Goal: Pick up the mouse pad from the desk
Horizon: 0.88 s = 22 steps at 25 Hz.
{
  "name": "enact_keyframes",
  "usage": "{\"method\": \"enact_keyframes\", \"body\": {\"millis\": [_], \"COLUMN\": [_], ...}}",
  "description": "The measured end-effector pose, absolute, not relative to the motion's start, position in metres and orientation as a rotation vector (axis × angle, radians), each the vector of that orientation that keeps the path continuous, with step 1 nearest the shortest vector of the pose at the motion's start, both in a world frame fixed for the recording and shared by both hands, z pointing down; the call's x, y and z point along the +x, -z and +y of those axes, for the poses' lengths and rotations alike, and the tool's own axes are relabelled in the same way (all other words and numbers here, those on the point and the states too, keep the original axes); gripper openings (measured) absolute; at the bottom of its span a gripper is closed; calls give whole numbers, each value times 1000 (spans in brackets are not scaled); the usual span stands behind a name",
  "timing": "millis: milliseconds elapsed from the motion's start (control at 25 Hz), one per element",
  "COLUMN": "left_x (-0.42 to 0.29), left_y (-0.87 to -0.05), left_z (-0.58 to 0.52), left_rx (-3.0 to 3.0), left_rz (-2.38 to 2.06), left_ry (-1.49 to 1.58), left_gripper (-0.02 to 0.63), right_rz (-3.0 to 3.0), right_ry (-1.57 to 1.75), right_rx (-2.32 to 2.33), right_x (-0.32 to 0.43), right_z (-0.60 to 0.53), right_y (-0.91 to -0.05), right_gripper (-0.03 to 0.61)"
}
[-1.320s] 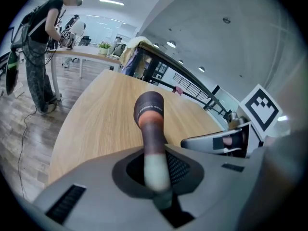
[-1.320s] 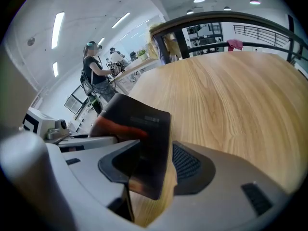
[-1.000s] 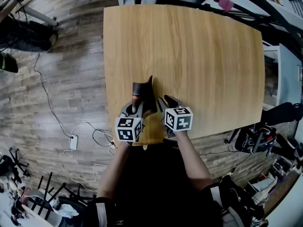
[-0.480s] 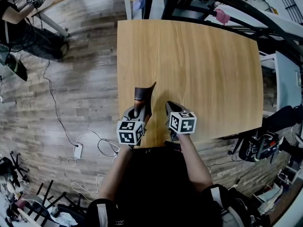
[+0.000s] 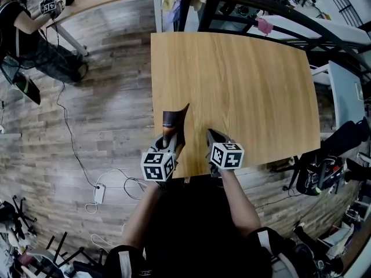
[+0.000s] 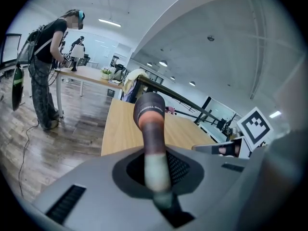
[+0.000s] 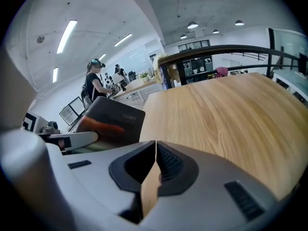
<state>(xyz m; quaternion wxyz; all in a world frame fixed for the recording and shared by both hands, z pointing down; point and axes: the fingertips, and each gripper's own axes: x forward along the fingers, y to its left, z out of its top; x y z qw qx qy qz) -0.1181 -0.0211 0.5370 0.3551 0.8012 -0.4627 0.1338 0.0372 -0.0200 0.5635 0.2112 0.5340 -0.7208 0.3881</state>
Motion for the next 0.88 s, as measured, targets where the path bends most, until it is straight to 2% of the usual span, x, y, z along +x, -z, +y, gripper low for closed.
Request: {"method": "enact_keyframes", "body": {"millis": [360,880], "left_x": [-137,-104], "left_y": [-500,-451], "left_z": [-4,6], "left_rx": [2134,2140], "left_rz": [-1240,-1358], "left_ry": [-318,-202], "left_gripper": [44,44], "right_rz": [-2068,-2212], "right_ry": [-988,-888], "right_rx": [1571,1624], "right_x": [43,88], "right_z": [-10,-3], "right_y": [-517,-456], "right_gripper": [32,31]}}
